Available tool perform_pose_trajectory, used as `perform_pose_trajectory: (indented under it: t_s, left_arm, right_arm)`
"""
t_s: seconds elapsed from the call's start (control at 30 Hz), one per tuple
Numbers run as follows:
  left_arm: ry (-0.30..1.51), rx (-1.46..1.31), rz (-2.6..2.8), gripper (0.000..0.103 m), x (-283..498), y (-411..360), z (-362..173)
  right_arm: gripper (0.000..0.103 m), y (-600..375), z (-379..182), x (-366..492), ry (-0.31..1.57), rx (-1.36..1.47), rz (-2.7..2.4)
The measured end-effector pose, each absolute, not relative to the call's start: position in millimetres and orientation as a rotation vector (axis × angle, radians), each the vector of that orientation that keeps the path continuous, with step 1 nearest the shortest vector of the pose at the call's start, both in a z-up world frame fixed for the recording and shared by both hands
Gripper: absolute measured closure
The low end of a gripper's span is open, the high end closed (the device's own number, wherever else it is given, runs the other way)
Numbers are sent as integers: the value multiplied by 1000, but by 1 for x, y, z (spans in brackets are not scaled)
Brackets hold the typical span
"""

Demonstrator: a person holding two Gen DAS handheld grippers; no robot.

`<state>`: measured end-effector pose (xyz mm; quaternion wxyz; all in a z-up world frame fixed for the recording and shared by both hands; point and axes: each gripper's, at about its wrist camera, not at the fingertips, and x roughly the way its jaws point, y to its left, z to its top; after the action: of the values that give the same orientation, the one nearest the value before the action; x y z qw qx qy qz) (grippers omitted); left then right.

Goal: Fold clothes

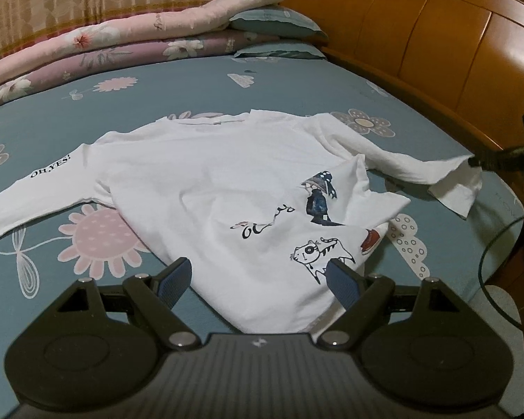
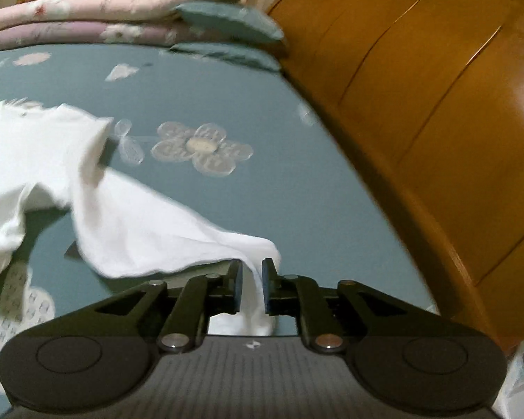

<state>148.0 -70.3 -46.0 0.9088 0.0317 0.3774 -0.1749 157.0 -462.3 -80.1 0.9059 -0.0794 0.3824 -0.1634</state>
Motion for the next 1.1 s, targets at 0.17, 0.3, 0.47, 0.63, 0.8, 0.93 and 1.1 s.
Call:
perform_pose_trajectory:
  t_s: [0.17,0.3,0.47,0.63,0.8,0.93,1.1]
  left_arm:
    - [790,72,-365,19,150,-76,-49]
    - [797,82,-374,19,151,-82,-51]
    - [800,100,-379,19,150,-87,-51]
    - [798,105,-373,19,151,-88,-48]
    - [803,96,-384,19,157,-94,-48]
    - [808,78,-387,19,166,-96,-48]
    - [810,57,-363,19,182,-93,-49]
  right_arm:
    - [73,-481,-81,135,773,-2,-276]
    - [57,-494,-95,131,806,25,-322]
    - [57,-502,-112,132,828,93,-310]
    - [52,-499,-90,134,736,159,-181]
    - [52,-490,-63,162,669,122,-95]
    - [52,-477,-63,211,690,37,-6]
    - [52,-460,-91,281,770,-70,87]
